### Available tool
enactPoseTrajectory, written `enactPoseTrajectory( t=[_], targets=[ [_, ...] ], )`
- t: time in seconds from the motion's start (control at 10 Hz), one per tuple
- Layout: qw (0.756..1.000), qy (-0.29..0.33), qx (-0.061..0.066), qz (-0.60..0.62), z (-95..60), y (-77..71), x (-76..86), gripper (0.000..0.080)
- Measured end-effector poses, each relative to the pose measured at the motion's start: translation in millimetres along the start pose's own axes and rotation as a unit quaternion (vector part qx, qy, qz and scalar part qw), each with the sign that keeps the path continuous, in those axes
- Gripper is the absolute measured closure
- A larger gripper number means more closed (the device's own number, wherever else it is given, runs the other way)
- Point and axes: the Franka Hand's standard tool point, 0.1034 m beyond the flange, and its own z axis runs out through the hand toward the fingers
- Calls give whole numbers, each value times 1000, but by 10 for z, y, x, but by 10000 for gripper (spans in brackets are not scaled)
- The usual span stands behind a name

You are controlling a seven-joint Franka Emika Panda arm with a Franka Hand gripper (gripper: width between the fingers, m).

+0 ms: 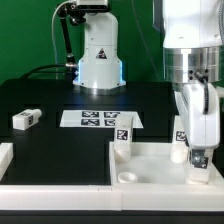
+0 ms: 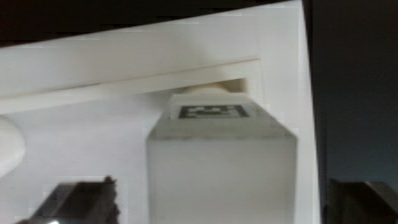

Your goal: Assemble square table

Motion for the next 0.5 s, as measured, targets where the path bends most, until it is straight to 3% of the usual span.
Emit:
enactPoseTrajectory(
  t=[0.2, 0.5],
  targets=[
    [991, 21, 15, -129, -23, -23, -191, 160],
    [966, 23, 12, -257, 4, 25, -220, 151]
  ],
)
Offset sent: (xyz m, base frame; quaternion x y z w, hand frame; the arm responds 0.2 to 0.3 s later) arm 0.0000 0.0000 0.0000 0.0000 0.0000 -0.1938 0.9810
